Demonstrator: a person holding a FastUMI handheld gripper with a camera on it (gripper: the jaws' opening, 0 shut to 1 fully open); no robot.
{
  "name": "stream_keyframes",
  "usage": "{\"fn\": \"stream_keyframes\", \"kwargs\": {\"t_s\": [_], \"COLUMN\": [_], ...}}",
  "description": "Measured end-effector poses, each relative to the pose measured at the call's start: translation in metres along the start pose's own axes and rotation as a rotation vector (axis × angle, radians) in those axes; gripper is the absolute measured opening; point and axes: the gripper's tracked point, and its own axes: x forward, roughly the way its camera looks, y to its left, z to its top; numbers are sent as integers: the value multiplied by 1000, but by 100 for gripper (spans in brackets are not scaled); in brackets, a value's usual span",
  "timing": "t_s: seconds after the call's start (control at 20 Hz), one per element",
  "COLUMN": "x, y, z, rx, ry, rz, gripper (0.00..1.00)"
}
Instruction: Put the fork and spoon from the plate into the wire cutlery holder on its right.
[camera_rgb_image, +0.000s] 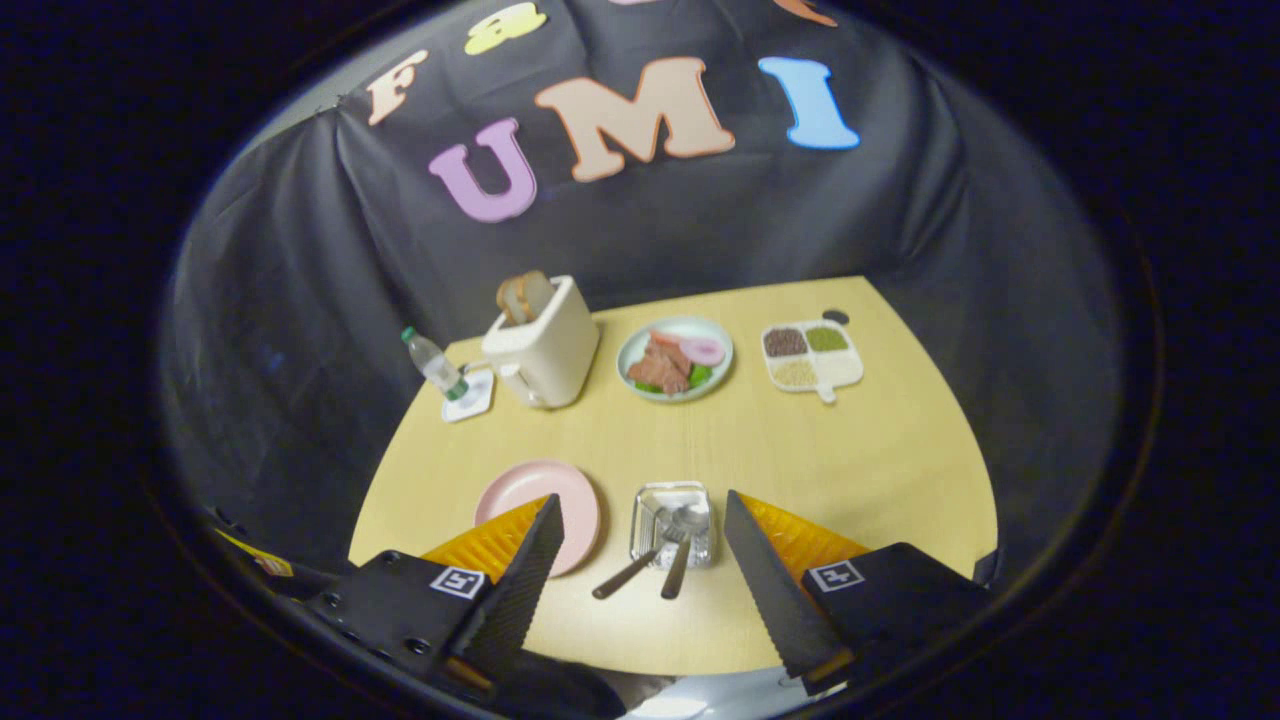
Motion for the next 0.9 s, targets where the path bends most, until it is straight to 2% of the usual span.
{"fn": "stream_keyframes", "kwargs": {"t_s": [0.25,0.45,0.7,0.9], "x": [-41,-72,-97,-116], "y": [15,36,54,62], "z": [65,77,46,21], "rx": [-89,-125,-52,-81], "ry": [-352,-542,-630,-654], "rz": [-81,-130,-177,-215], "gripper": [100,100,100,100]}}
